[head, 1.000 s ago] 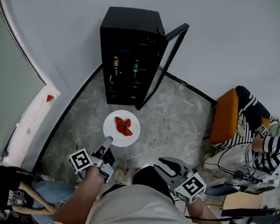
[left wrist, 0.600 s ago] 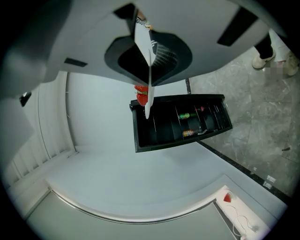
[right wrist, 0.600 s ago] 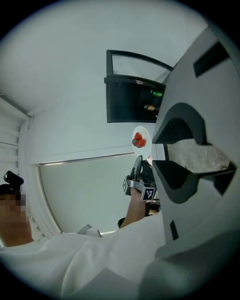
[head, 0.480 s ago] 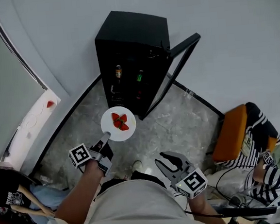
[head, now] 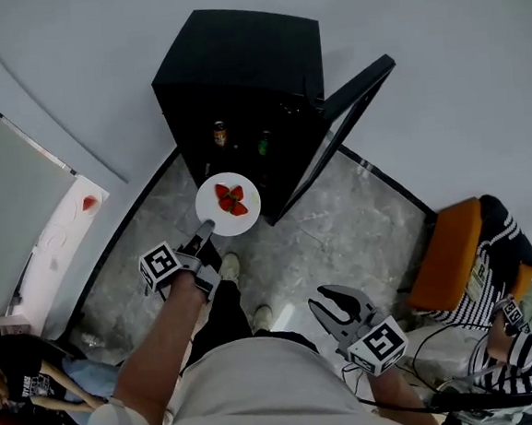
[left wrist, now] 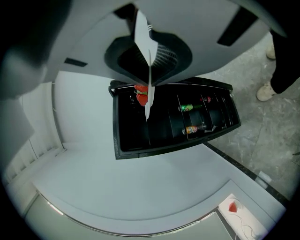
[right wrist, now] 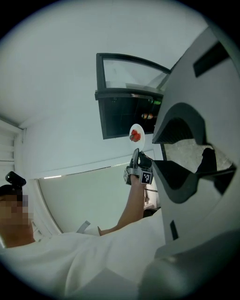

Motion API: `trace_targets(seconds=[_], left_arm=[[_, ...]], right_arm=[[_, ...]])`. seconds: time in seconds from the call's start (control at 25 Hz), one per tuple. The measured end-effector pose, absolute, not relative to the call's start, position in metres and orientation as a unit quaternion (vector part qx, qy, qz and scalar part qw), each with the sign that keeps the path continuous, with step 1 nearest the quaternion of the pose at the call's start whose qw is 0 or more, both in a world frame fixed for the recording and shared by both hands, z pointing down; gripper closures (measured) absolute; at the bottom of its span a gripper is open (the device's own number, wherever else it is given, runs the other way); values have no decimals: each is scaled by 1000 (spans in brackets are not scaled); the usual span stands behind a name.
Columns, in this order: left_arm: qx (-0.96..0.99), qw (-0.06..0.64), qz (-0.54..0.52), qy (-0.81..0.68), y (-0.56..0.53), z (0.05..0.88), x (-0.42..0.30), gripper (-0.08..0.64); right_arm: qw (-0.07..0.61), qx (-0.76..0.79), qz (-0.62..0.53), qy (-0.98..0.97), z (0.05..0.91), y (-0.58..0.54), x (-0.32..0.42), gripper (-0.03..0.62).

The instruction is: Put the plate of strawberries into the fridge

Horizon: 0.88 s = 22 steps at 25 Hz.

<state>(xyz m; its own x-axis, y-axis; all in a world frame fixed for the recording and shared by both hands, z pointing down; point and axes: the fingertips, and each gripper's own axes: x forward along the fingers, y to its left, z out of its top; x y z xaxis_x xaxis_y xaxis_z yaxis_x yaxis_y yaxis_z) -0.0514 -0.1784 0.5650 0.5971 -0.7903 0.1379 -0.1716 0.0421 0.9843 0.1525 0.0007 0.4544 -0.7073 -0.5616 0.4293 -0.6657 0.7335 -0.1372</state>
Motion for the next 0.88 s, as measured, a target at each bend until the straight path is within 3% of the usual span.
trace_targets(seconds=[0.88], left_arm=[[614,651,-190,-405,-434,696,-22,534]], right_arm=[[234,461,210,-830,450,-116,164,472]])
